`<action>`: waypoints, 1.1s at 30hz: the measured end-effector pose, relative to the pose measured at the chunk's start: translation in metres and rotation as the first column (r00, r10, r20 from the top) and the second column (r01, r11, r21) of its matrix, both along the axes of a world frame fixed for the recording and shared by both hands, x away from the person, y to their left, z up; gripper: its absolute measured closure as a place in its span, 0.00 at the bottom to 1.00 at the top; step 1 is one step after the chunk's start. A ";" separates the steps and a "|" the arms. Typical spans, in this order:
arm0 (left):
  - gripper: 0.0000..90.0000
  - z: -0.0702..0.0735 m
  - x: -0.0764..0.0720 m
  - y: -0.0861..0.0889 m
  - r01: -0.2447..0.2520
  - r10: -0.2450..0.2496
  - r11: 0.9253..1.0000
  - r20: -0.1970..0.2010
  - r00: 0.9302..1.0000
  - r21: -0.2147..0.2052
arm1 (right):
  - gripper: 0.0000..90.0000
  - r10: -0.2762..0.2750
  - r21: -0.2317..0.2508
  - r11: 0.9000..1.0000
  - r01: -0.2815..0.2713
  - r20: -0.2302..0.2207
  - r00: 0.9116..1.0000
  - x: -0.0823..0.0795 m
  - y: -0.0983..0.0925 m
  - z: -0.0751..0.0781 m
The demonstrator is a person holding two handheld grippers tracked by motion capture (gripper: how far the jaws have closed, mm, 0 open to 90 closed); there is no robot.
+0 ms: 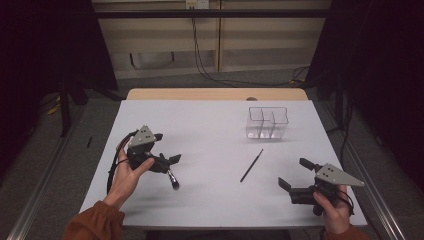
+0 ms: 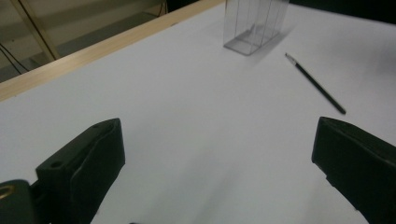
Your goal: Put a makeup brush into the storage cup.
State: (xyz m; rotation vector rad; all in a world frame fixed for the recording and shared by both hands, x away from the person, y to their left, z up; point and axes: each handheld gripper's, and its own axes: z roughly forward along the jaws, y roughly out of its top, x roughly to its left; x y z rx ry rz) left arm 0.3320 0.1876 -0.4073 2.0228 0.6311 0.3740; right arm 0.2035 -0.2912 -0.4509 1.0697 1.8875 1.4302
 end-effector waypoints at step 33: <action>0.05 -0.012 0.023 -0.005 0.211 -0.137 0.896 -0.209 0.968 0.392 | 0.00 0.017 -0.018 1.000 -0.017 -0.006 1.000 0.001 0.001 -0.001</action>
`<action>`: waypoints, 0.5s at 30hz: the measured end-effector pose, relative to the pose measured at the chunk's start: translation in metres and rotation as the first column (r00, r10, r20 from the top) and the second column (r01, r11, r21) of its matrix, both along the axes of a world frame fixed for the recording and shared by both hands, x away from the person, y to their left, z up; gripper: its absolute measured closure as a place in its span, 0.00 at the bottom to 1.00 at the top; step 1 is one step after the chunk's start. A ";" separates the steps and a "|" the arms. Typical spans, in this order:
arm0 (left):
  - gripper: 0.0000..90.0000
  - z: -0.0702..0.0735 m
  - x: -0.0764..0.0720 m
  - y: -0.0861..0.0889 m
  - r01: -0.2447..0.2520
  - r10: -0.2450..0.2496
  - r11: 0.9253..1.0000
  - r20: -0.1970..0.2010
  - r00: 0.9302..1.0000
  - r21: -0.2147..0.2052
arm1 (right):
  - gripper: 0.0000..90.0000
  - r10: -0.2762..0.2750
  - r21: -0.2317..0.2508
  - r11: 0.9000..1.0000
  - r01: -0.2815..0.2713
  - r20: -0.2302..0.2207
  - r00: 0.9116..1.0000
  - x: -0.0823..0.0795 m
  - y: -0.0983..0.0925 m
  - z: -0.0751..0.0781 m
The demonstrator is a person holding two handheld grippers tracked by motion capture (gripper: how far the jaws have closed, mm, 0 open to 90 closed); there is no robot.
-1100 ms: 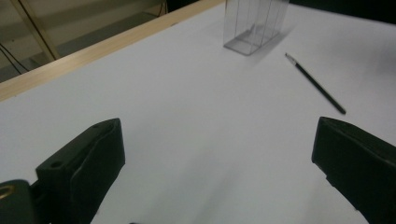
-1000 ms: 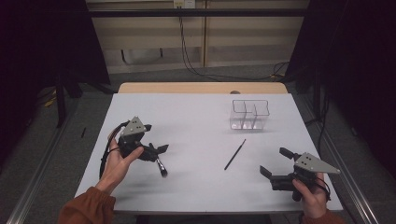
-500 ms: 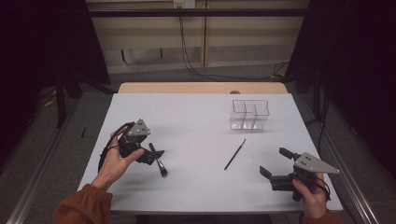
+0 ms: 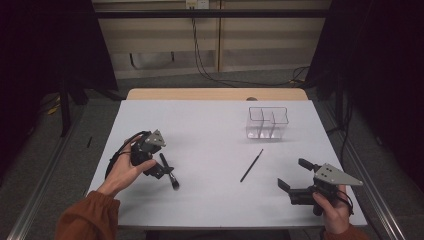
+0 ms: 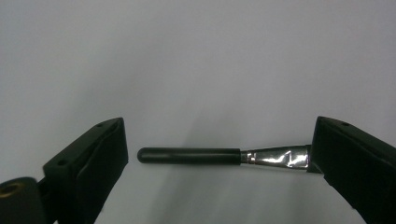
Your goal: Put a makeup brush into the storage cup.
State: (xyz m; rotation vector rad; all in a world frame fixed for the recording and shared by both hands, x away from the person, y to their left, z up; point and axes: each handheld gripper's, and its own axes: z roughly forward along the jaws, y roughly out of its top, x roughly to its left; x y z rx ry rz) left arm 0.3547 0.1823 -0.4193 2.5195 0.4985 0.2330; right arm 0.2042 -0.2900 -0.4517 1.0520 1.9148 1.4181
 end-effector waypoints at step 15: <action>0.05 -0.003 0.019 -0.002 0.131 -0.128 0.986 -0.029 0.991 0.102 | 0.00 0.001 0.001 1.000 -0.001 -0.002 1.000 0.000 0.000 0.000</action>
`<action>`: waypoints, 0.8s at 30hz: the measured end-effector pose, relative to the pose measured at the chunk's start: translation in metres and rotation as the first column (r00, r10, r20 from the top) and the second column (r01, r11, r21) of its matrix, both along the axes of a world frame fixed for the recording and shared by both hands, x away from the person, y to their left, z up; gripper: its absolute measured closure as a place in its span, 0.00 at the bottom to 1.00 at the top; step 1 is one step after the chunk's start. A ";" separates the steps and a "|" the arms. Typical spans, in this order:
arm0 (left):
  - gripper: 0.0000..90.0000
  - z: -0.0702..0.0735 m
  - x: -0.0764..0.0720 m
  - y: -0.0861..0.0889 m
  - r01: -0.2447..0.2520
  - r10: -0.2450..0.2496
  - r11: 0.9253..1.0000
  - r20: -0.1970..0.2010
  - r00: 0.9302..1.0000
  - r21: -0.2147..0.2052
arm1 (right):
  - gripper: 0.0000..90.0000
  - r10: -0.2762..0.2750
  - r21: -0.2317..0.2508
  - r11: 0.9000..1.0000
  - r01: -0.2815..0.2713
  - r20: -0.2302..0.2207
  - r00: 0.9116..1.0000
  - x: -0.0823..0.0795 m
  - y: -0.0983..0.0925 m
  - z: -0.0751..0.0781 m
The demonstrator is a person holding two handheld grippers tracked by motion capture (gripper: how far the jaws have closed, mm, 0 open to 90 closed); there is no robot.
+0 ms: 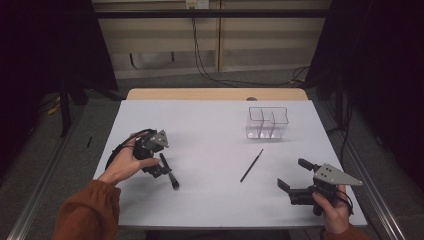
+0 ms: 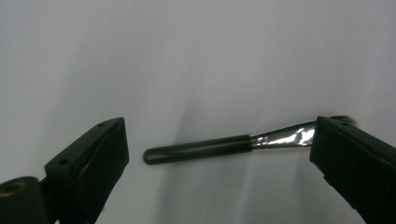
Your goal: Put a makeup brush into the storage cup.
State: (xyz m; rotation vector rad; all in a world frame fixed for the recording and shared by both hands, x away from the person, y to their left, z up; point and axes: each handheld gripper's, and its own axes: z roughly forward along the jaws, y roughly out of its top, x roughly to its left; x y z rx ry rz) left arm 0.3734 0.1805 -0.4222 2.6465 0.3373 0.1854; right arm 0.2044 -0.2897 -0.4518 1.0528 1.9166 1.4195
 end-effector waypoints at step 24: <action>0.07 -0.016 0.021 -0.010 0.153 -0.145 0.981 -0.073 0.987 0.120 | 0.00 0.014 -0.003 1.000 -0.014 -0.004 1.000 0.000 0.001 0.000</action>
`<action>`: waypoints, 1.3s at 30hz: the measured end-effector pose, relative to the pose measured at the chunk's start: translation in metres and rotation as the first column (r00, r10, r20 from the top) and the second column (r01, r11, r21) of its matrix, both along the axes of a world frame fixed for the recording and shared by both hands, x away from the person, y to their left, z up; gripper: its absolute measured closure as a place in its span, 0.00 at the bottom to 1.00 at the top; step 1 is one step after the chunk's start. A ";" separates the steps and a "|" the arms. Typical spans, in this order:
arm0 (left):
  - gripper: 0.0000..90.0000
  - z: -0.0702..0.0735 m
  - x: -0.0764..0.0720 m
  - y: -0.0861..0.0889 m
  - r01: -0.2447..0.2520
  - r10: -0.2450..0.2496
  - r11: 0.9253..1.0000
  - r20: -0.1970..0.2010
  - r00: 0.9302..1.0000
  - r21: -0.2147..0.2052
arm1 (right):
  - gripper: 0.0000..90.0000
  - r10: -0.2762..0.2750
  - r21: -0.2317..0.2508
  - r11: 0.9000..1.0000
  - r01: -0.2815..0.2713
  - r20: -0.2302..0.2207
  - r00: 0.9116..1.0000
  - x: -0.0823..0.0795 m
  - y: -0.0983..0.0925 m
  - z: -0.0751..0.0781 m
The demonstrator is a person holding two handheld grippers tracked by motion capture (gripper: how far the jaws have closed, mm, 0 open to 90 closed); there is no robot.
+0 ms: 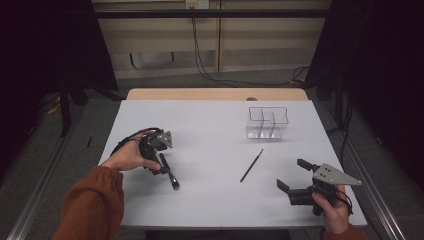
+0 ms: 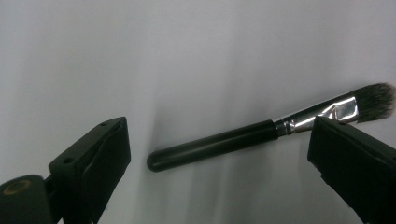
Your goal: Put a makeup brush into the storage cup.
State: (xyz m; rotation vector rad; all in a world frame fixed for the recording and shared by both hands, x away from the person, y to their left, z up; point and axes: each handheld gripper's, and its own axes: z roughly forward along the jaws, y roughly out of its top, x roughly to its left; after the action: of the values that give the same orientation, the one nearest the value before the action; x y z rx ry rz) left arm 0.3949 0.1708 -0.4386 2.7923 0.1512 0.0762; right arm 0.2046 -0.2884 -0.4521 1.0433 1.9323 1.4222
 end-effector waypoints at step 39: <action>0.34 -0.011 0.006 -0.011 0.053 -0.042 0.990 -0.089 0.995 0.129 | 0.00 -0.003 -0.002 1.000 0.003 -0.006 1.000 0.000 0.000 -0.001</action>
State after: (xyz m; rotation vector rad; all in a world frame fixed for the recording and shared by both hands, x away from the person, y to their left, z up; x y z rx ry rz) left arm 0.4007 0.1593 -0.4499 2.9304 0.1038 -0.0478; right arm 0.2050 -0.2887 -0.4529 1.0505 1.9348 1.4164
